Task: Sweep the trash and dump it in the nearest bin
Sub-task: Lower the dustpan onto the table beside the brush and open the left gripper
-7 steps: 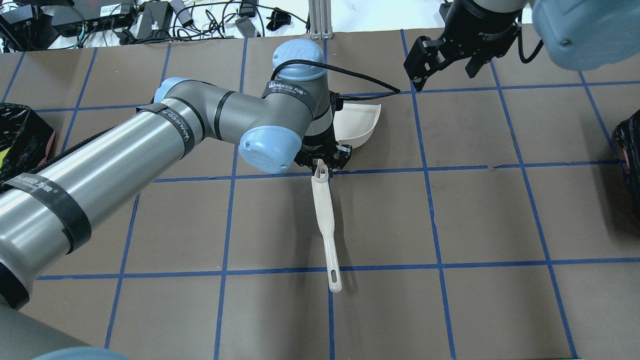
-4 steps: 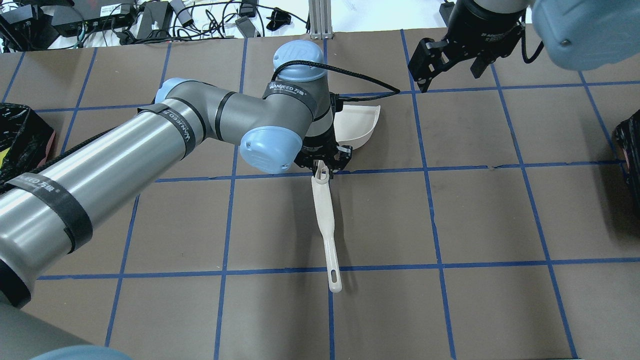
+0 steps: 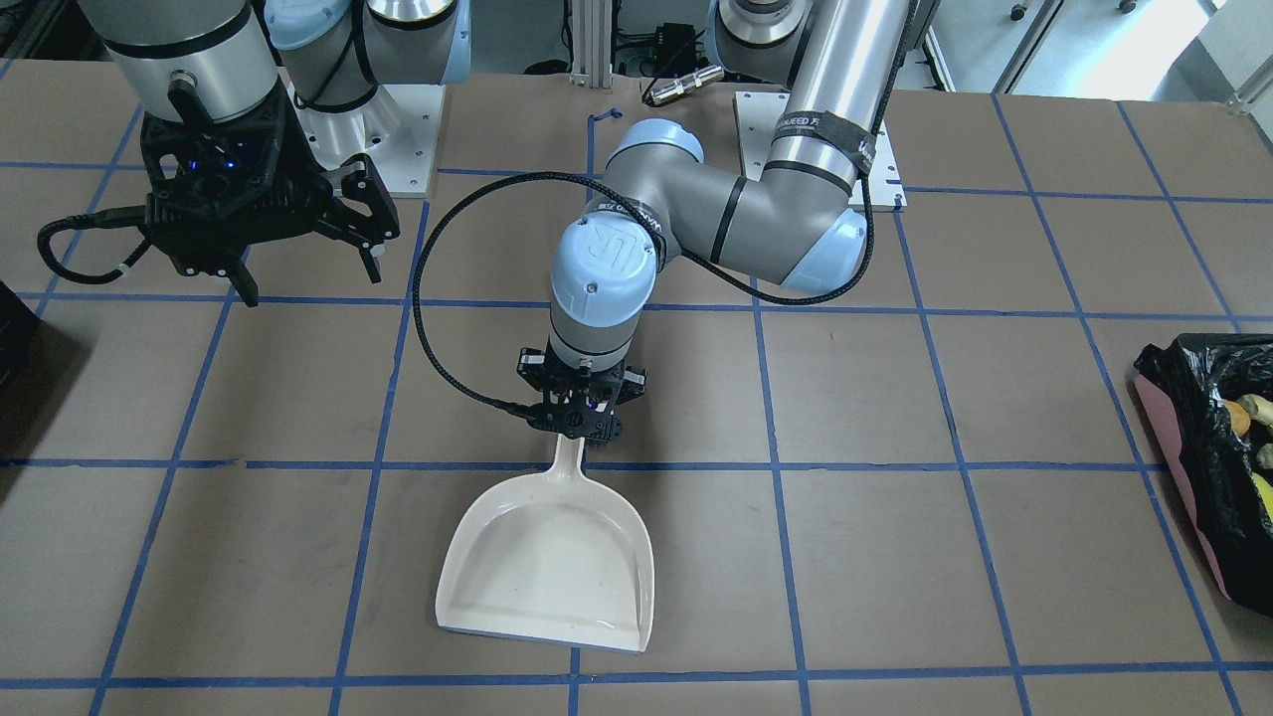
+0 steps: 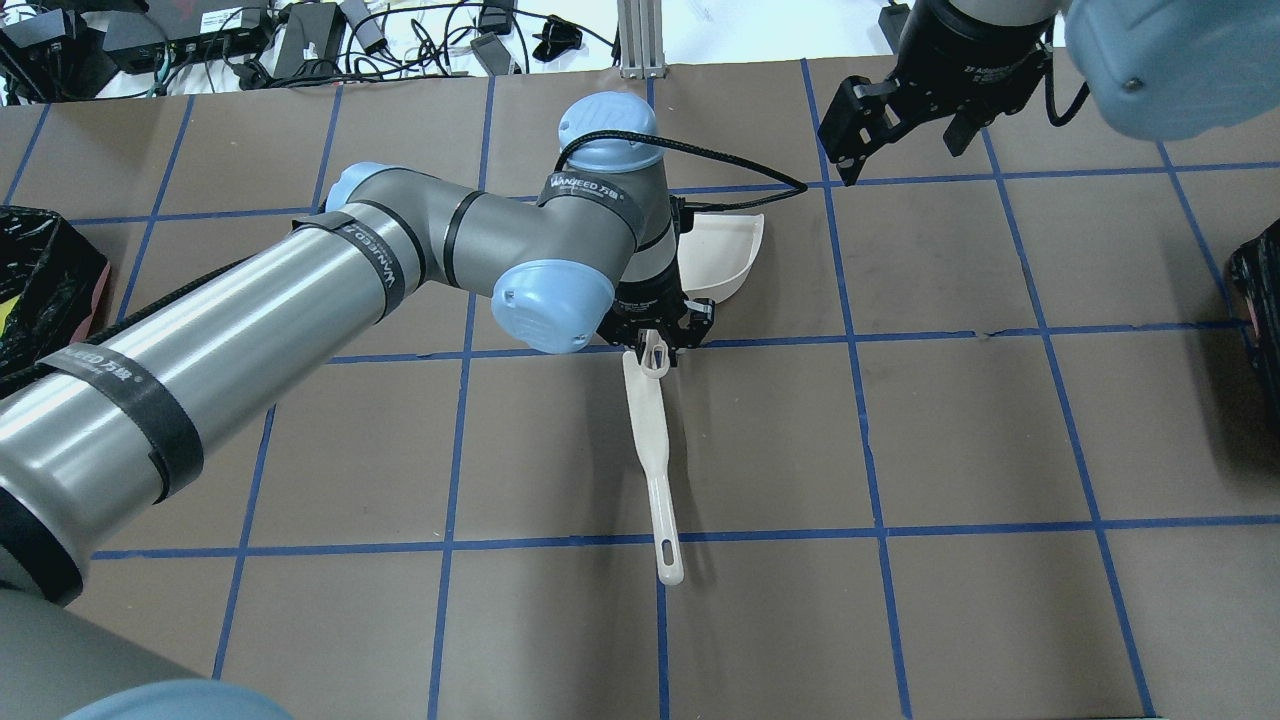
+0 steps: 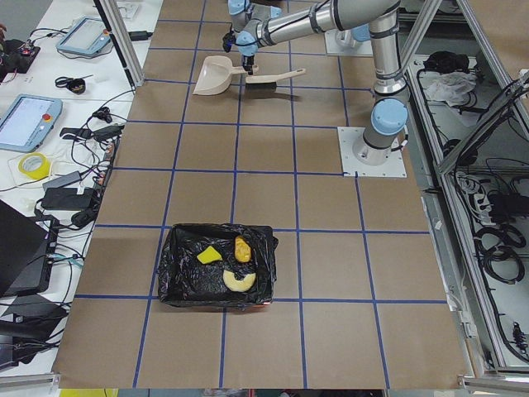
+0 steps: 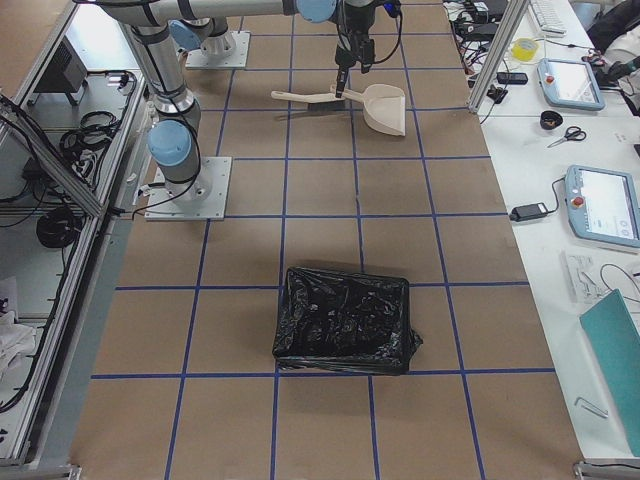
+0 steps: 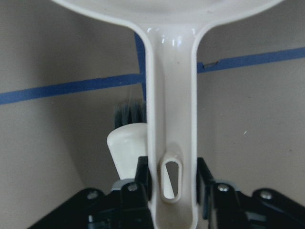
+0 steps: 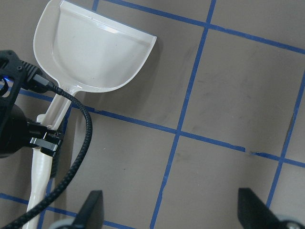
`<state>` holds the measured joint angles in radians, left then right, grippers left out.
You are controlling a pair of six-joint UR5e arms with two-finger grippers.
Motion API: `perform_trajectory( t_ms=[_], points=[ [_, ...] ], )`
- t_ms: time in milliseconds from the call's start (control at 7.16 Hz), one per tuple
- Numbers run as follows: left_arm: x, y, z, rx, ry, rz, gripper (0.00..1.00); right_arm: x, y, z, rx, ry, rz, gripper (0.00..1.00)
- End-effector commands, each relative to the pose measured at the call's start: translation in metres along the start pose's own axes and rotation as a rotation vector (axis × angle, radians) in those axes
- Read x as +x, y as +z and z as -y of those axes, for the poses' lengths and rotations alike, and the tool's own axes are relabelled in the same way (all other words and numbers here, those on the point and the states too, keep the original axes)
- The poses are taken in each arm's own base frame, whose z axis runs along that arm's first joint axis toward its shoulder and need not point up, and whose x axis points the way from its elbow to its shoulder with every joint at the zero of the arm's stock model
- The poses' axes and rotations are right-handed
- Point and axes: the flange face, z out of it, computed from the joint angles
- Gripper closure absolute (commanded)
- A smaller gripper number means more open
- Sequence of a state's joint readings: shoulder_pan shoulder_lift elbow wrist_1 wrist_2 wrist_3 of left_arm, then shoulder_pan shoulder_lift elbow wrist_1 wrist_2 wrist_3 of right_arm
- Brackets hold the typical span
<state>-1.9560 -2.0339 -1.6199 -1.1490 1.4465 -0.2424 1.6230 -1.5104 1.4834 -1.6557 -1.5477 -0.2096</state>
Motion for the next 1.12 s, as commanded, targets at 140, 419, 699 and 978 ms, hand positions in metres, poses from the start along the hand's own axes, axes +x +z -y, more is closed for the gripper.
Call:
perform_trajectory(
  t_ms=[140, 419, 699, 978],
  points=[
    [0.003, -0.026, -0.005, 0.036, 0.004, -0.003, 0.00, 0.000, -0.001, 0.000, 0.003, -0.001, -0.001, 0.00],
    [-0.033, -0.071, 0.005, 0.084, -0.042, -0.008, 0.00, 0.000, -0.001, -0.001, 0.002, -0.001, 0.001, 0.00],
    [-0.111, -0.145, 0.016, 0.123, -0.087, -0.016, 0.00, 0.000, -0.002, -0.001, 0.006, -0.001, 0.000, 0.00],
    [-0.209, -0.234, 0.000, 0.209, -0.150, -0.011, 0.00, -0.001, -0.003, -0.002, 0.006, -0.001, 0.000, 0.00]
  ],
)
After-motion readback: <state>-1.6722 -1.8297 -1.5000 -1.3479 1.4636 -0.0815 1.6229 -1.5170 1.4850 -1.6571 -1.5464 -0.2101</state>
